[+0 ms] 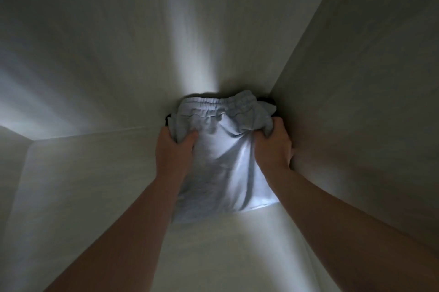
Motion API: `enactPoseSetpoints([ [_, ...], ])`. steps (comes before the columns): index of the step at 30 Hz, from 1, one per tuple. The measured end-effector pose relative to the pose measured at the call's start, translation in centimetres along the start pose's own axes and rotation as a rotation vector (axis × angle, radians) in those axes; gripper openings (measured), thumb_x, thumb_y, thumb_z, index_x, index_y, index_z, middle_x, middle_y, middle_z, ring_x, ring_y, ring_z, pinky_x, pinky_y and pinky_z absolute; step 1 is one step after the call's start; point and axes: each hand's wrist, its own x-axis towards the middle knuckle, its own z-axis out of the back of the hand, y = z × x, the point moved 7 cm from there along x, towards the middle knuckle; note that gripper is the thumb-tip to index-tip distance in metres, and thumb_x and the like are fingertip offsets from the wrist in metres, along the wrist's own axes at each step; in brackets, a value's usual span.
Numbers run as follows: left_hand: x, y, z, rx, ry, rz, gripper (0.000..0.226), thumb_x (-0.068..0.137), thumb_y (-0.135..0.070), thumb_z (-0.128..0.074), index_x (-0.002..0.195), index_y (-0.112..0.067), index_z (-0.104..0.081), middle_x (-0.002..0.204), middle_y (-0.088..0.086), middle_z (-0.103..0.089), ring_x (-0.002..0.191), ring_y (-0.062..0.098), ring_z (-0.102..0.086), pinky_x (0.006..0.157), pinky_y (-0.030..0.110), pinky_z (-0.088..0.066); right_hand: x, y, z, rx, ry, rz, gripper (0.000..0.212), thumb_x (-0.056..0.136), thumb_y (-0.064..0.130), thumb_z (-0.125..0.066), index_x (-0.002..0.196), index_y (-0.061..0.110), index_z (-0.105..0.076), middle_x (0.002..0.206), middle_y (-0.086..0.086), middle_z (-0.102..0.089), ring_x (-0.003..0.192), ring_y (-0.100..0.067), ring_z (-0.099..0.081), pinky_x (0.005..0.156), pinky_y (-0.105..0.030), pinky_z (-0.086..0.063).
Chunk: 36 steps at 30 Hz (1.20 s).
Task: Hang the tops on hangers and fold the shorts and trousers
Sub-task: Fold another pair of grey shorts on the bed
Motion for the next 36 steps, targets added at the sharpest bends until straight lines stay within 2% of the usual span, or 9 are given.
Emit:
enactPoseSetpoints([
  [4,0.3,-2.1,0.1,-0.032,-0.079,-0.150,0.021,0.094,-0.024,-0.066,0.107,-0.011,-0.057,0.097,0.003,-0.065,0.088,0.021,-0.063,0.075,0.034,-0.050,0.8,1.1,0.9,0.091,-0.080,0.058,0.028,0.095,0.021,-0.054,0.123,0.017,-0.054,0.120,-0.009,-0.062,0.113,-0.034,-0.056,0.101,-0.056,-0.043],
  [7,0.8,-1.0,-0.5,0.067,-0.057,0.009,0.039,0.094,-0.022,-0.065,0.123,-0.002,-0.048,0.117,0.017,-0.060,0.108,0.035,-0.059,0.091,0.044,-0.049,1.5,0.6,0.0,-0.002,0.034,-0.053,0.058,0.098,0.023,-0.056,0.150,0.012,-0.033,0.148,-0.015,-0.045,0.135,-0.036,-0.043,0.112,-0.051,-0.034],
  [9,0.1,-1.2,0.1,0.214,-0.138,-0.003,0.060,0.090,-0.023,-0.069,0.139,-0.004,-0.042,0.136,0.020,-0.052,0.125,0.039,-0.049,0.103,0.048,-0.041,0.4,1.6,0.5,-0.112,-0.007,0.059,0.074,0.094,0.022,-0.062,0.156,0.015,-0.023,0.158,-0.012,-0.032,0.144,-0.033,-0.032,0.117,-0.048,-0.027],
  [12,-2.3,-4.3,-0.2,0.544,-0.223,-0.488,0.059,0.086,-0.025,-0.070,0.141,-0.017,-0.050,0.148,0.014,-0.045,0.134,0.038,-0.041,0.108,0.051,-0.034,-2.3,4.4,0.1,-0.426,-0.139,0.549,0.077,0.083,0.019,-0.068,0.153,0.027,-0.035,0.163,-0.006,-0.025,0.149,-0.032,-0.025,0.116,-0.055,-0.025],
  [14,-3.0,-4.5,-2.4,0.698,-0.089,-0.705,0.048,0.090,-0.026,-0.064,0.137,-0.024,-0.057,0.155,0.009,-0.041,0.140,0.037,-0.036,0.111,0.054,-0.033,-2.1,4.2,-1.6,-0.562,-0.064,0.631,0.066,0.089,0.025,-0.063,0.150,0.033,-0.040,0.166,-0.003,-0.019,0.151,-0.033,-0.019,0.116,-0.060,-0.023],
  [20,-0.9,2.2,-5.8,0.919,0.218,-0.523,0.061,0.103,-0.053,-0.029,0.159,-0.042,-0.008,0.168,-0.004,0.013,0.154,0.024,0.006,0.123,0.050,-0.008,1.1,-1.5,-6.6,-0.786,0.179,0.503,0.070,0.099,0.062,-0.018,0.159,0.036,0.007,0.168,-0.002,0.015,0.154,-0.033,0.003,0.121,-0.060,-0.006],
  [27,0.9,4.7,-7.1,0.922,0.182,-0.566,0.061,0.101,-0.059,-0.020,0.157,-0.047,0.002,0.167,-0.004,0.019,0.154,0.023,0.010,0.122,0.048,0.000,1.7,-3.8,-9.2,-0.780,0.057,0.546,0.073,0.099,0.062,-0.013,0.160,0.025,0.002,0.168,-0.016,0.007,0.153,-0.039,-0.008,0.121,-0.061,-0.009],
  [32,0.6,4.5,-7.1,0.978,0.261,-0.456,0.066,0.101,-0.061,-0.021,0.155,-0.046,0.013,0.164,-0.002,0.028,0.153,0.024,0.018,0.124,0.051,0.003,1.8,-3.8,-9.2,-0.817,0.179,0.504,0.074,0.095,0.067,-0.004,0.147,0.031,0.036,0.162,-0.009,0.032,0.154,-0.035,0.011,0.122,-0.058,0.003],
  [36,-2.9,5.5,-5.8,1.087,0.329,-0.412,0.076,0.095,-0.069,-0.011,0.155,-0.036,0.021,0.165,0.005,0.025,0.153,0.025,0.018,0.122,0.054,0.001,-1.4,-5.2,-7.4,-0.906,0.287,0.496,0.079,0.092,0.068,0.002,0.156,0.027,0.023,0.165,-0.009,0.026,0.154,-0.032,0.009,0.121,-0.055,0.002],
])
